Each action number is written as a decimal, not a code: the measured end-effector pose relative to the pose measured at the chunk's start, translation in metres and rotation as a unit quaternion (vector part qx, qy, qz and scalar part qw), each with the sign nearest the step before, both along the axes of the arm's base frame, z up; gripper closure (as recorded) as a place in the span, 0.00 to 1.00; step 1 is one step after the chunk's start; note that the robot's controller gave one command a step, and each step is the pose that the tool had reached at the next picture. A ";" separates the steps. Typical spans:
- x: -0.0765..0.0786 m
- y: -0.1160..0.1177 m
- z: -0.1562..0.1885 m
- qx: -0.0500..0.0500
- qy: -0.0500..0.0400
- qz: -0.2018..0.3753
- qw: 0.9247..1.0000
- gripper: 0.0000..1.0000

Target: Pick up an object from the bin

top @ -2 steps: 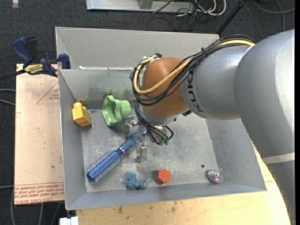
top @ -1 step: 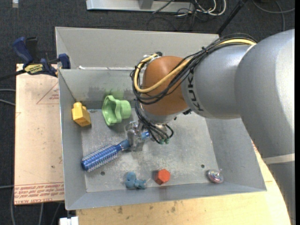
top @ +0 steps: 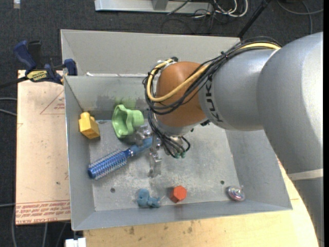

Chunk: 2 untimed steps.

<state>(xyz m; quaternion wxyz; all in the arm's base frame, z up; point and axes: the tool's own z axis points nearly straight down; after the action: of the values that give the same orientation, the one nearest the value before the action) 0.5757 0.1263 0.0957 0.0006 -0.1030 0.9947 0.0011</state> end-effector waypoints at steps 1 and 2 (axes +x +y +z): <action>0.038 0.012 -0.026 0.001 -0.003 -0.014 1.000 0.00; 0.037 0.010 -0.025 0.000 -0.001 -0.015 1.000 1.00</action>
Offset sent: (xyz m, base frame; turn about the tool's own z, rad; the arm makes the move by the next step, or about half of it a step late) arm 0.0363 0.0101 -0.0257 0.0285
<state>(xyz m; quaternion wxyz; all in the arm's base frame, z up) 0.6128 0.1367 0.0704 0.0013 -0.0879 0.9961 0.0011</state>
